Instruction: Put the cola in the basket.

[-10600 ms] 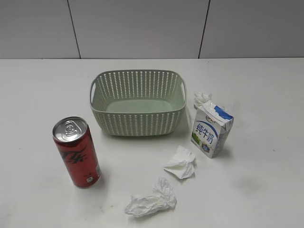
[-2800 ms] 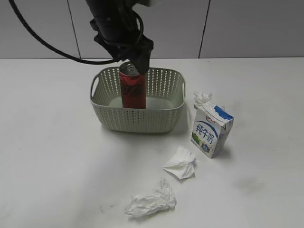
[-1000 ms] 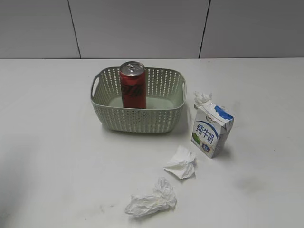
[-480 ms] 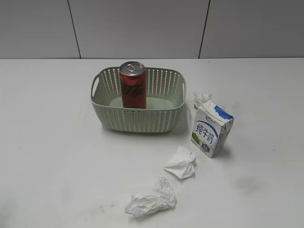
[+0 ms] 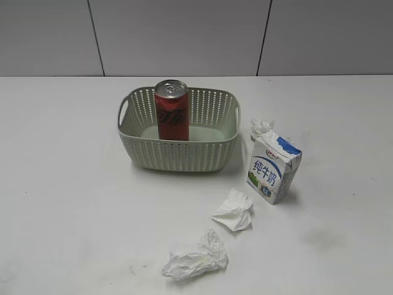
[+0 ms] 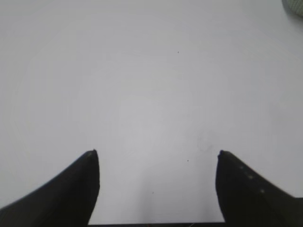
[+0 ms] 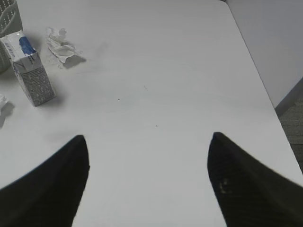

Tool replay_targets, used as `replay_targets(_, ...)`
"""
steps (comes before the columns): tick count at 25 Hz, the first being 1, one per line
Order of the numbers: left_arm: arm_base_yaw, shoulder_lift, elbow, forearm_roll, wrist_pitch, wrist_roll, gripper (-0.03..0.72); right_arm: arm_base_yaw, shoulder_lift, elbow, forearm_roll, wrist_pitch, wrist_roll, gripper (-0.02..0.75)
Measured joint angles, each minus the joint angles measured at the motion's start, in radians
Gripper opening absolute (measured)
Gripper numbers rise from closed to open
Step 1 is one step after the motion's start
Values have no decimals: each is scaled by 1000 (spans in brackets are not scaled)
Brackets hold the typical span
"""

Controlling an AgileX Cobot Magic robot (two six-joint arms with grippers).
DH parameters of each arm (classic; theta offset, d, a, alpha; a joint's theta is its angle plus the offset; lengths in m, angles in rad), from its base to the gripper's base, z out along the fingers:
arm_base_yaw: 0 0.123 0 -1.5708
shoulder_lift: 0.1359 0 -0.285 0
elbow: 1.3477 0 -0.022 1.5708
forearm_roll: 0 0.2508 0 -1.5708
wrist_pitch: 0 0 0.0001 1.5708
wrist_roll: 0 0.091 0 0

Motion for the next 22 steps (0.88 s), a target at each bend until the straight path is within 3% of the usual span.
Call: replay_targets(22,0,-418,6,1,-6,-3,585,0,0,0,0,0,0,590)
